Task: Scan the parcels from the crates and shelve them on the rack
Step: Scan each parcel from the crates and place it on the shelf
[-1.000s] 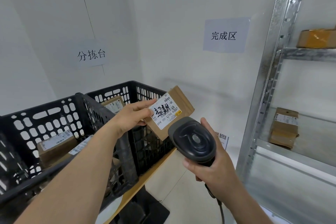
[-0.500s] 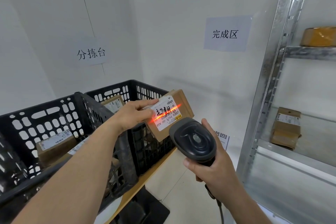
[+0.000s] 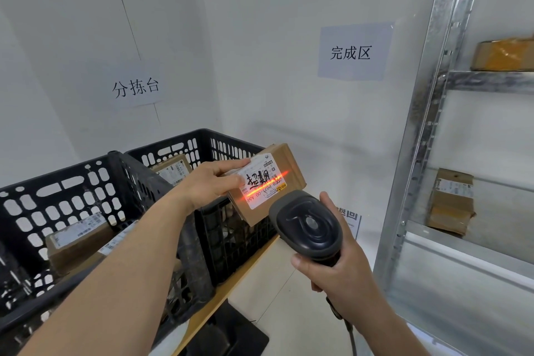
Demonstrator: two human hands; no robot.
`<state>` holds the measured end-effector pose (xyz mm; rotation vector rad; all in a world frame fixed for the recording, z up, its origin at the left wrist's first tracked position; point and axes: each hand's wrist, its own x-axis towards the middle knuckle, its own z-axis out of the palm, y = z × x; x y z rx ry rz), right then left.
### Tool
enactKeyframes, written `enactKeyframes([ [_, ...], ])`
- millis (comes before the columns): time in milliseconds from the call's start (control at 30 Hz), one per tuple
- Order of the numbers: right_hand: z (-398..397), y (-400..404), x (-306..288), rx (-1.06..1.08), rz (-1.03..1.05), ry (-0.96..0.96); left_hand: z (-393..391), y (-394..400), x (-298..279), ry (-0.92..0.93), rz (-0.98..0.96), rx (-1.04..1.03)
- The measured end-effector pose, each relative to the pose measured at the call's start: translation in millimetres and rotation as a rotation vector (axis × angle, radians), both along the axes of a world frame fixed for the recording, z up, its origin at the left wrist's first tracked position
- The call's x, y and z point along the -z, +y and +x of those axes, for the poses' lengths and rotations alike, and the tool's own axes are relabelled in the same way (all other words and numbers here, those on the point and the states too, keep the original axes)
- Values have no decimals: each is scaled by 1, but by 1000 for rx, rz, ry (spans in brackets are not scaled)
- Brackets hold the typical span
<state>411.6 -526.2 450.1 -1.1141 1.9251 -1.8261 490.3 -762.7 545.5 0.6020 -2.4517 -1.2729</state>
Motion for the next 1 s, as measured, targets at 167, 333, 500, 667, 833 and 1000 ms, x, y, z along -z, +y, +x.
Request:
enactKeyframes([
  [167, -3, 0, -2, 1, -15, -9, -5, -2, 2, 21, 46, 9],
  [333, -4, -2, 0, -10, -6, -14, -8, -5, 3, 12, 26, 22],
  [500, -6, -4, -1, -3, -17, -11, -10, -8, 7, 11, 35, 31],
  [667, -7, -5, -1, 22, -32, 11, -14, -12, 17, 99, 133, 5],
  [833, -5, -7, -3, 15, -37, 7, -25, -9, 40, 376, 581, 46],
  [1000, -1, -11, -4, 56, -61, -31, -33, 9, 52, 503, 734, 31],
])
